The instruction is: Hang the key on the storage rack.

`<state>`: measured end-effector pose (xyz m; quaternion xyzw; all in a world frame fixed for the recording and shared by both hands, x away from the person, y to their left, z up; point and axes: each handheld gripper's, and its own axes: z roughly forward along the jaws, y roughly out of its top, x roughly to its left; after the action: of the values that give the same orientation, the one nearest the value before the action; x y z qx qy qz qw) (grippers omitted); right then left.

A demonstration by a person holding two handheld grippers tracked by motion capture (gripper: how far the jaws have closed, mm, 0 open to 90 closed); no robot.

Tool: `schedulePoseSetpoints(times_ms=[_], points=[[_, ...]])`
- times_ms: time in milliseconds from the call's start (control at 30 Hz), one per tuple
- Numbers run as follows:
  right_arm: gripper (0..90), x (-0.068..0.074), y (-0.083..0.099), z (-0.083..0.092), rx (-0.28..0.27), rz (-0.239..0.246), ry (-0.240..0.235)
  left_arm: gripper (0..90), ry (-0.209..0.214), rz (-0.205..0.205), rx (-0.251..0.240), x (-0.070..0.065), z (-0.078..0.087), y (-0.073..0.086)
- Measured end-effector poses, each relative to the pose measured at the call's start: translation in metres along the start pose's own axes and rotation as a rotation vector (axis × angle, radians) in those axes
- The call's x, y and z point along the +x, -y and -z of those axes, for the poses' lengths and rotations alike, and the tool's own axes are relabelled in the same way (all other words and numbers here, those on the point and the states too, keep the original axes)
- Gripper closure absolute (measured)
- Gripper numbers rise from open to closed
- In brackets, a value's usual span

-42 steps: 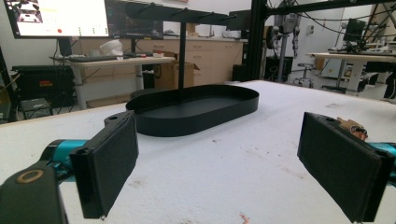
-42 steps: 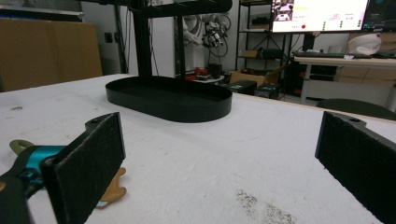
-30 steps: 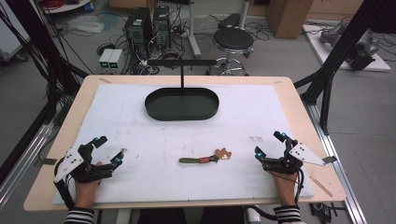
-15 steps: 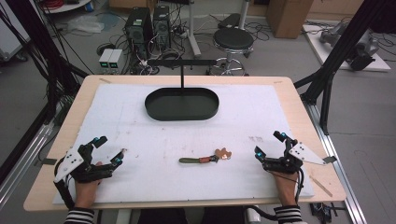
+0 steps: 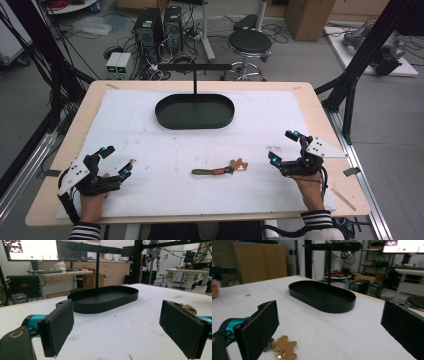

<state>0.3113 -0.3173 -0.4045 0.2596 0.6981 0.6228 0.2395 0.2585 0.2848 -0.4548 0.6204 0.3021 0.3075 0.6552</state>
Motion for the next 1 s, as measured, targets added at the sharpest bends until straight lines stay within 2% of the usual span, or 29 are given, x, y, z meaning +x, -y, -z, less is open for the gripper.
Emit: schedulePoseSetpoints(times_ms=[33, 67, 100, 167, 200, 267, 300, 333, 367, 500, 600, 933, 967, 1000], points=[[0.5, 0.000, -0.009, -0.005, 0.015, 0.029, -0.037, 12.9, 0.001, -0.001, 0.002, 0.000, 0.000, 0.000], [0.5, 0.002, -0.014, -0.007, 0.033, 0.038, -0.056, 12.8, 0.001, -0.001, 0.001, 0.000, 0.000, 0.000], [0.5, 0.002, -0.014, -0.007, 0.033, 0.038, -0.056, 12.8, 0.000, 0.000, 0.001, 0.000, 0.000, 0.000], [0.5, 0.002, -0.024, -0.014, 0.064, 0.072, -0.090, 12.8, 0.001, 0.001, 0.000, 0.000, 0.000, 0.000], [0.5, 0.003, -0.032, -0.020, 0.095, 0.096, -0.125, 12.9, 0.001, 0.001, 0.001, 0.000, 0.000, 0.000], [0.5, 0.004, -0.036, -0.024, 0.111, 0.105, -0.140, 12.8, 0.000, -0.001, 0.000, 0.000, 0.000, 0.000], [0.5, 0.007, -0.043, -0.031, 0.146, 0.126, -0.178, 12.9, 0.001, -0.002, 0.001, 0.000, 0.000, 0.000], [0.5, 0.007, -0.043, -0.031, 0.146, 0.126, -0.178, 12.9, 0.001, -0.002, 0.000, 0.000, 0.000, 0.000], [0.5, 0.009, -0.048, -0.039, 0.173, 0.156, -0.209, 12.9, 0.001, -0.002, 0.000, 0.000, 0.000, 0.000], [0.5, 0.013, -0.054, -0.050, 0.210, 0.177, -0.245, 12.9, 0.000, -0.002, 0.000, 0.000, 0.000, 0.000], [0.5, 0.018, -0.059, -0.062, 0.241, 0.205, -0.306, 12.9, 0.000, 0.001, 0.000, 0.000, 0.000, 0.000], [0.5, 0.028, -0.066, -0.089, 0.360, 0.283, -0.400, 12.9, 0.001, 0.002, 0.004, 0.000, 0.000, 0.000], [0.5, 0.032, -0.067, -0.095, 0.395, 0.306, -0.423, 12.9, 0.001, 0.001, 0.004, 0.000, 0.000, 0.000], [0.5, 0.032, -0.067, -0.095, 0.395, 0.306, -0.423, 12.9, 0.001, 0.001, 0.003, 0.000, 0.000, 0.000]])
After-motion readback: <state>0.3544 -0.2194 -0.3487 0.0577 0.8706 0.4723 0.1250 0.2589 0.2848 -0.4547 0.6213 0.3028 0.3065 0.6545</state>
